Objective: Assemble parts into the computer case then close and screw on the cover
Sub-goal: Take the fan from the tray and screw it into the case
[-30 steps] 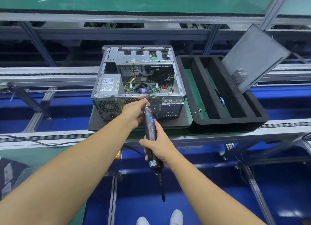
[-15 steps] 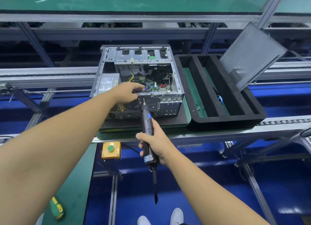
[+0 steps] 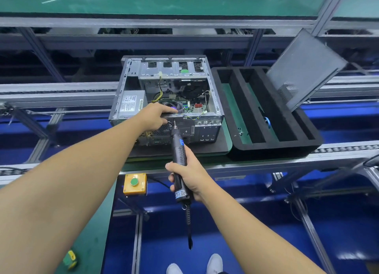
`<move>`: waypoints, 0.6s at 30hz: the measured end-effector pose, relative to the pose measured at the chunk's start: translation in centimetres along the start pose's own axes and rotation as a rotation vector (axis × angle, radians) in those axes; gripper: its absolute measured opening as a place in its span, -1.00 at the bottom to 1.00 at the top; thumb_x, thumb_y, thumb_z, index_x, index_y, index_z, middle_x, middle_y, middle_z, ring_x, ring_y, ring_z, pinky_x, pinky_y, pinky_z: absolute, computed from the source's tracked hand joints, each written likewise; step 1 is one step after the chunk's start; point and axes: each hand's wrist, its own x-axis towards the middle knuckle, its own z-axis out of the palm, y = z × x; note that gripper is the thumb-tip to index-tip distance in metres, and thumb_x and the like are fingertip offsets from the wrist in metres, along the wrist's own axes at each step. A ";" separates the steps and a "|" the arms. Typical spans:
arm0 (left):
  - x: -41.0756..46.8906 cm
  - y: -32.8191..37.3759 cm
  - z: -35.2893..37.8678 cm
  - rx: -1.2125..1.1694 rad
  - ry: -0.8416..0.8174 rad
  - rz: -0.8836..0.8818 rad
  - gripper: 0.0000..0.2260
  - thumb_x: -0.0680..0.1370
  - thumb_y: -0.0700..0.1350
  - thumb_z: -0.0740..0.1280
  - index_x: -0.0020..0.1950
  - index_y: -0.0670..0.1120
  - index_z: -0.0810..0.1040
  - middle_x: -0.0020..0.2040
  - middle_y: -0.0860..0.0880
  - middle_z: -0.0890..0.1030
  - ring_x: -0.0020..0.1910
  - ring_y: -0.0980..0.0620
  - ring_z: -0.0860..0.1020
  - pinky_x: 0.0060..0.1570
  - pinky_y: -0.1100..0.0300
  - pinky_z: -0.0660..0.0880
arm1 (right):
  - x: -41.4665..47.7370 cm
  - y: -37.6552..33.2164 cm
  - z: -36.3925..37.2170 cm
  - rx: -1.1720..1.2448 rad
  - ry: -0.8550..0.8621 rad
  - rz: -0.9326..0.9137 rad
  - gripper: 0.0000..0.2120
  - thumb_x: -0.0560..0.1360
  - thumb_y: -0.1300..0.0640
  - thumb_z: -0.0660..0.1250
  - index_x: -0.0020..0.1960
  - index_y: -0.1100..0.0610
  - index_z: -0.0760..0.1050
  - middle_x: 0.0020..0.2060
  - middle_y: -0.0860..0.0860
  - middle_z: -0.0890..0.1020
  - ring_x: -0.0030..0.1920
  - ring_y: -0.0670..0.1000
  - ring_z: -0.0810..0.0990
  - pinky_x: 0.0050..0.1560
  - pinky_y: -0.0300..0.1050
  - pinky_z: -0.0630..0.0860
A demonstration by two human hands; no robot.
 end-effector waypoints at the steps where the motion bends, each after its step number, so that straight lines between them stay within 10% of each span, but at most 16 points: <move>1: 0.0 0.0 0.0 -0.004 0.002 -0.002 -0.53 0.56 -0.28 0.37 0.39 0.13 0.51 0.41 0.03 0.49 0.29 -0.07 0.50 0.06 0.21 0.38 | 0.0 0.0 0.0 -0.001 0.000 0.001 -0.22 0.42 0.17 0.49 0.48 -0.30 0.24 -0.08 0.14 0.56 -0.31 0.03 0.58 -0.33 -0.04 0.56; 18: -0.2 0.4 -0.2 -0.019 -0.003 0.004 -0.53 0.56 -0.30 0.36 0.39 0.12 0.52 0.41 0.04 0.50 0.24 -0.05 0.52 0.14 0.10 0.51 | 0.2 -0.8 0.0 0.007 -0.008 0.002 -0.24 0.42 0.20 0.49 0.46 -0.27 0.27 -0.05 0.16 0.53 -0.31 0.02 0.57 -0.37 -0.05 0.55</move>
